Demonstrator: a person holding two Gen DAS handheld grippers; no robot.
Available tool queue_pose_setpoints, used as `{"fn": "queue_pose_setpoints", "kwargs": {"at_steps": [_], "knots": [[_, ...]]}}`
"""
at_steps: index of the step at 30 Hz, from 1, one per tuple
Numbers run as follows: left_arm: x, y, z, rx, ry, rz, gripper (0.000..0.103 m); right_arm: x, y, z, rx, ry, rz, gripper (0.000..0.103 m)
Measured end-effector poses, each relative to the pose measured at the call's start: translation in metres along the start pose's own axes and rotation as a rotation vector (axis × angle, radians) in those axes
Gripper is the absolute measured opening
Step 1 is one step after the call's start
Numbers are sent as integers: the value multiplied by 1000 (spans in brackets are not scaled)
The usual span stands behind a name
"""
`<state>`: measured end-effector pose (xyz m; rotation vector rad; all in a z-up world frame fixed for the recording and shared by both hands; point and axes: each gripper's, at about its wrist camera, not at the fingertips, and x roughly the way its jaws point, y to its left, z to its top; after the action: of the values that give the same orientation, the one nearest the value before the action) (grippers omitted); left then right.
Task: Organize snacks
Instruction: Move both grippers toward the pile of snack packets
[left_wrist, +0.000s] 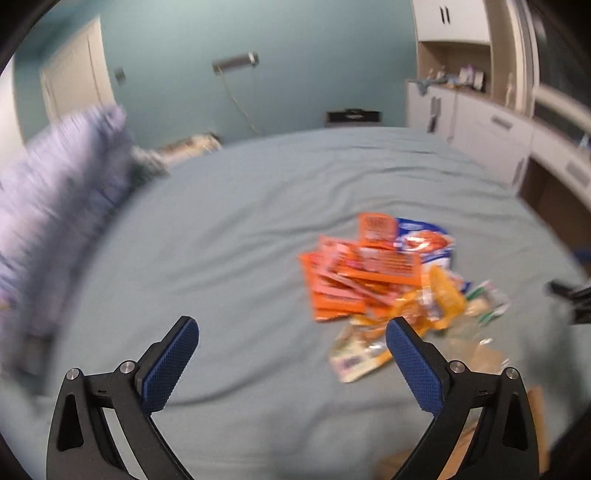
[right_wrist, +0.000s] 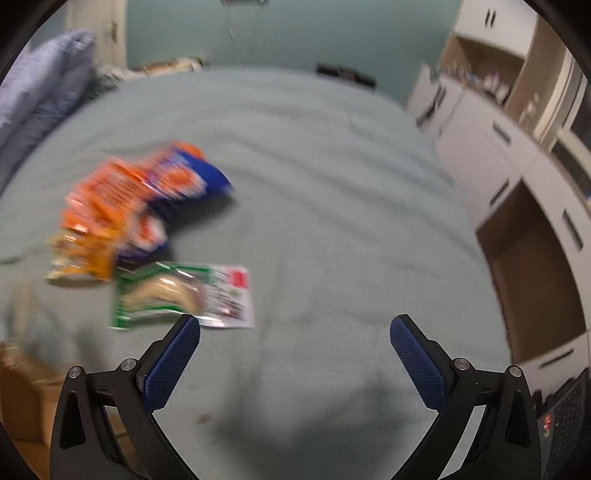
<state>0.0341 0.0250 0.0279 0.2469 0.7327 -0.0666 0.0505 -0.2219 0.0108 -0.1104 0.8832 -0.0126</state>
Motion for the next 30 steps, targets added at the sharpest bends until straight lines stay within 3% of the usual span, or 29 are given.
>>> {"fn": "queue_pose_setpoints", "kwargs": {"at_steps": [2,7,10,15,18,25,30], "knots": [[-19,-8,-4,55,-41,61,103,-27,8,-7,-4,-60,-19,103],[-43,-21,-14,125,-58,98,103,-73,19,-38,26,-151,-52,103],[-44,-28,-17,160,-20,62,103,-86,18,-52,73,-176,-13,103],[-38,-37,-17,174,13,37,103,-83,15,-56,125,-101,135,103],[-34,-40,-20,175,31,10,103,-79,12,-57,135,-69,175,103],[-15,-48,-21,181,100,-40,103,-73,19,-42,72,-97,148,103],[-1,-50,-22,170,159,-70,103,-52,47,-38,-30,-81,126,103]]}}
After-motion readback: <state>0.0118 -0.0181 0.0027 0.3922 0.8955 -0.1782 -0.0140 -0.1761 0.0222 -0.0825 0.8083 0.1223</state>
